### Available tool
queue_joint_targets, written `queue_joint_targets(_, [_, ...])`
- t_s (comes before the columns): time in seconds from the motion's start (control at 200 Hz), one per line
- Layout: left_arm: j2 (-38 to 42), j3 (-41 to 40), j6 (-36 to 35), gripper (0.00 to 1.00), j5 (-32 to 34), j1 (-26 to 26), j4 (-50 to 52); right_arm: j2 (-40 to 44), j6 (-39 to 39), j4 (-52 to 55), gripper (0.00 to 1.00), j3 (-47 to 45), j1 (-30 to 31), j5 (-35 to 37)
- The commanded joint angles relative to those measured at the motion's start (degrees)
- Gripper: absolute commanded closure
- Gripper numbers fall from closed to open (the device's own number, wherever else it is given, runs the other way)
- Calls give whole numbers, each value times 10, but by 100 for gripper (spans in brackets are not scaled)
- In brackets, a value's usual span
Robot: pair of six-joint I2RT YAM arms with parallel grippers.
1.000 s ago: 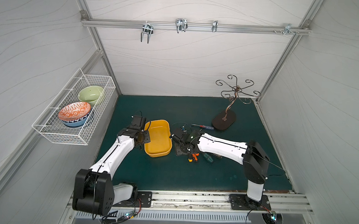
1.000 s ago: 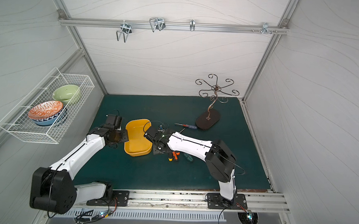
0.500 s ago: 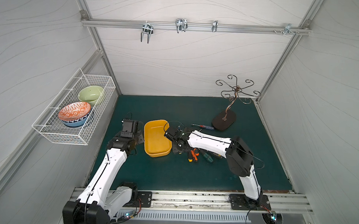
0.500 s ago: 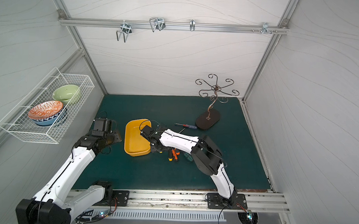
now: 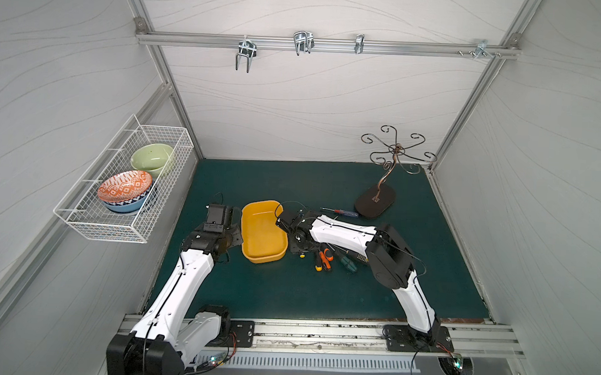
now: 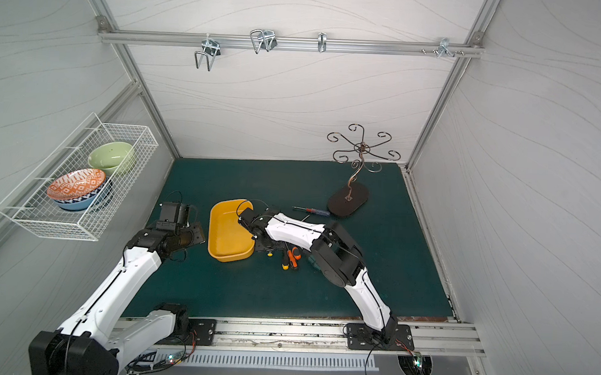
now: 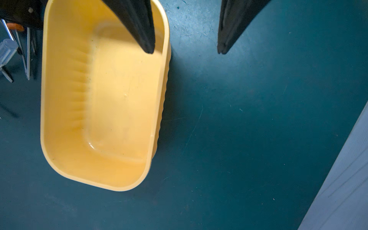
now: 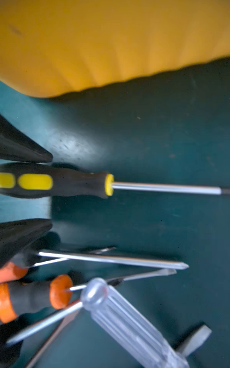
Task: Put the screwdriver on the desktop into the storage box
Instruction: Pick up the screwdriver from the center of the board, then move the storage box to the center of the board.
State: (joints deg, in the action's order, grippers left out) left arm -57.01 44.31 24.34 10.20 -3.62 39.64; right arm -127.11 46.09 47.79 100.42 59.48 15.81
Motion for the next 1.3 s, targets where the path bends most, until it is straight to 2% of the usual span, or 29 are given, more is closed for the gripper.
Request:
queue_joint_targets(0.0, [-6, 6, 8, 46, -15, 4, -12, -19, 5, 25, 53, 18, -9, 0])
queue_joint_targets(0.085, [-14, 9, 8, 46, -20, 4, -14, -25, 3, 21, 54, 21, -9, -6])
queue_joint_targets(0.105, [-16, 9, 8, 46, -21, 3, -14, -25, 2, 19, 59, 21, -9, -9])
queue_joint_targets(0.22, [-27, 9, 4, 46, -26, 3, -18, -29, 6, 17, 63, 22, -9, -14])
queue_joint_targets(0.31, [-37, 10, 1, 46, -32, 3, -19, -27, 4, 15, 74, 21, -9, -18])
queue_joint_targets(0.43, [-54, 11, -4, 45, -45, 3, -25, -15, -1, 14, 83, 22, -9, -15])
queue_joint_targets(0.61, [-95, 11, -11, 42, -80, 4, -46, 43, -11, 12, 94, 8, -9, 0])
queue_joint_targets(0.72, [-123, 16, -10, 45, -90, 4, -57, 109, -13, -10, 96, -27, -10, 5])
queue_joint_targets(0.855, [-151, 17, -7, 53, -92, 4, -78, 192, -9, -37, 97, -99, -10, 1])
queue_joint_targets(1.041, [-178, 18, -4, 72, -102, -1, -93, 282, 13, -42, 97, -182, -11, 2])
queue_joint_targets(1.296, [-197, 20, 1, 96, -69, -48, -95, 356, 19, -35, 97, -235, -12, 1])
